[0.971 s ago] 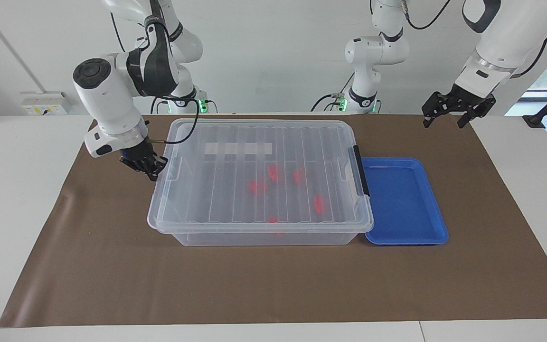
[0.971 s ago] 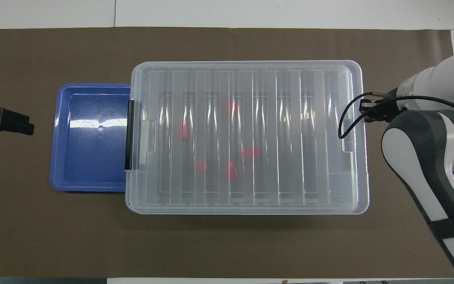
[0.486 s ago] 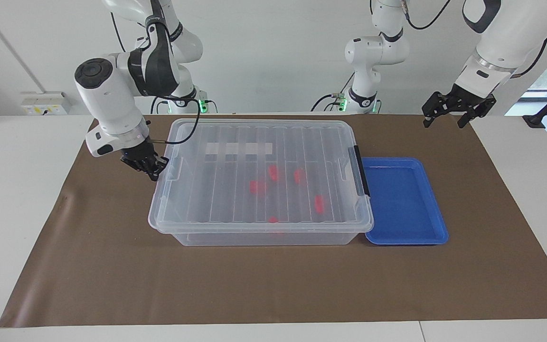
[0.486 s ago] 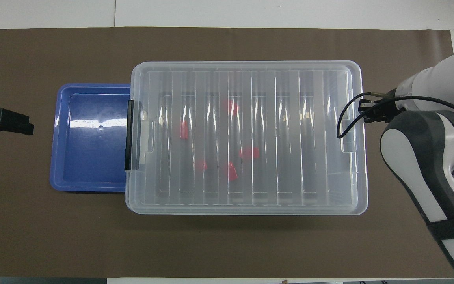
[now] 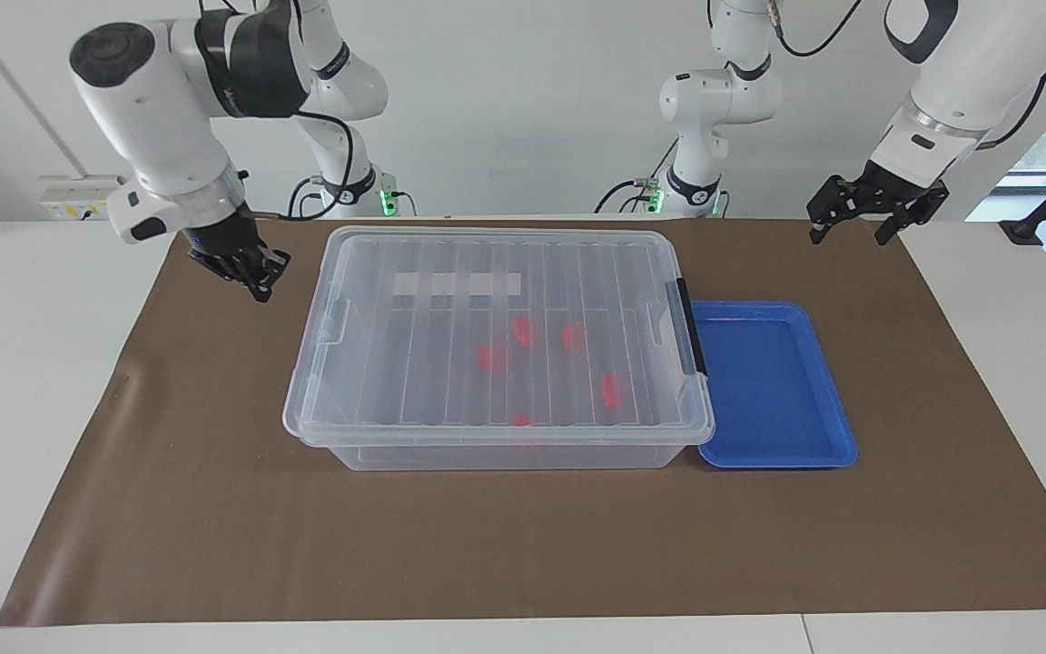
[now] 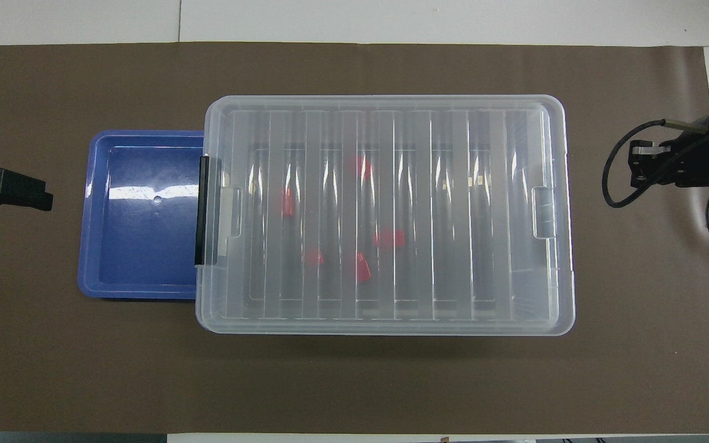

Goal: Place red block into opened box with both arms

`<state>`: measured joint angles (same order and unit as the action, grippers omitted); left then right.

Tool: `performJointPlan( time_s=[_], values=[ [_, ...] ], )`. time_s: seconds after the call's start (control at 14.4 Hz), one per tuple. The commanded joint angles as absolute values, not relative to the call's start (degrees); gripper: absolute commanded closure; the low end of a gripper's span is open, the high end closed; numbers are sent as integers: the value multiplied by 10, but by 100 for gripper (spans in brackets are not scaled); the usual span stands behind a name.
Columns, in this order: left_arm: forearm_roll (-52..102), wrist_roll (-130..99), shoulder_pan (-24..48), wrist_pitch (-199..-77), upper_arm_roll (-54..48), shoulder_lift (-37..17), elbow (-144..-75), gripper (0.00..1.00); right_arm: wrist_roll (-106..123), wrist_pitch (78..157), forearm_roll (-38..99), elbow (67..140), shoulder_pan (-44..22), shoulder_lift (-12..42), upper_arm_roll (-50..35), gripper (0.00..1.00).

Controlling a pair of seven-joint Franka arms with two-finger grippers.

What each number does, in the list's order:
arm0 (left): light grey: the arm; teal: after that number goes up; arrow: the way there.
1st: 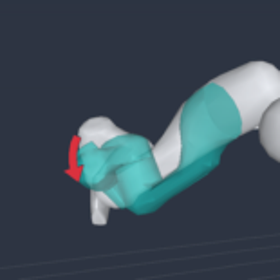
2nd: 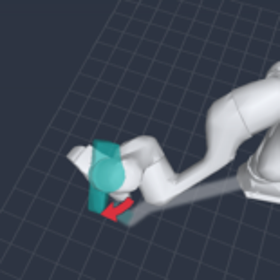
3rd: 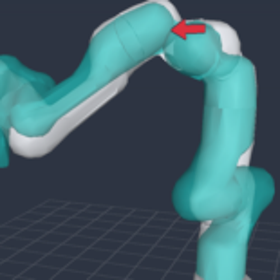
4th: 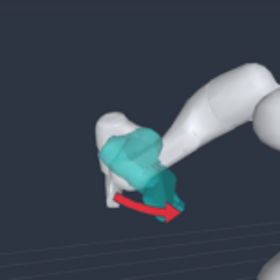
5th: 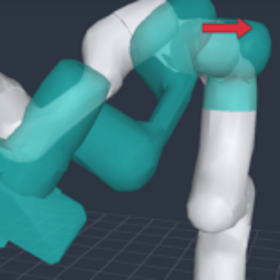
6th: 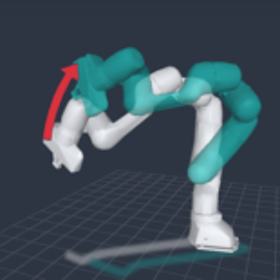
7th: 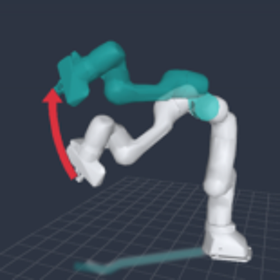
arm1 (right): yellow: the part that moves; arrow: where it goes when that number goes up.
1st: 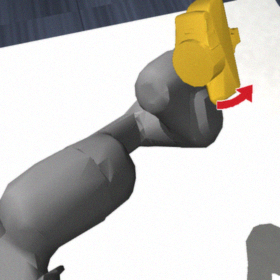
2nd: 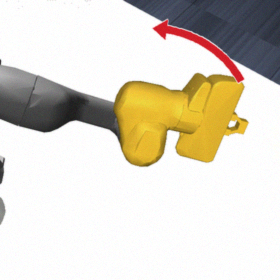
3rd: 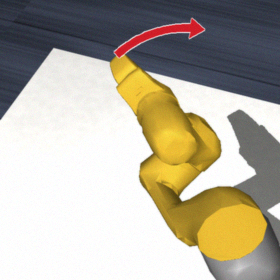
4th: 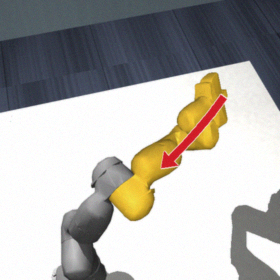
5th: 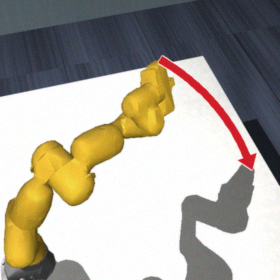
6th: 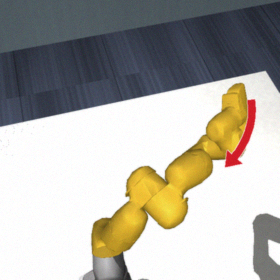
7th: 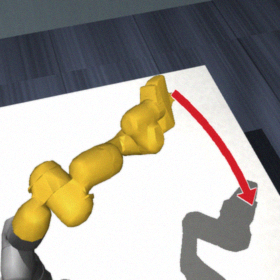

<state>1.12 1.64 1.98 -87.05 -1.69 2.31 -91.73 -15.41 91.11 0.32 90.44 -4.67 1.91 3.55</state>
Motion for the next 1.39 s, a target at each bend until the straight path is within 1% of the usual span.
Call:
performJointPlan(
  time_s=[0.0,0.07,0.14,0.21,1.32],
  values=[
    [19,21,23,-870,-11,34,-925,0,-145,875,-4,874,-41,27,30,100],
    [19,21,23,-870,-11,34,-925,0,-145,866,-4,878,-40,25,32,100],
    [19,21,23,-871,-11,34,-925,0,-143,861,-3,878,-40,23,35,64],
    [19,21,23,-870,-11,34,-925,0,-135,859,-1,879,-40,22,36,1],
    [19,21,23,-870,-11,34,-925,0,-115,874,2,873,-38,25,42,0]
  ],
)
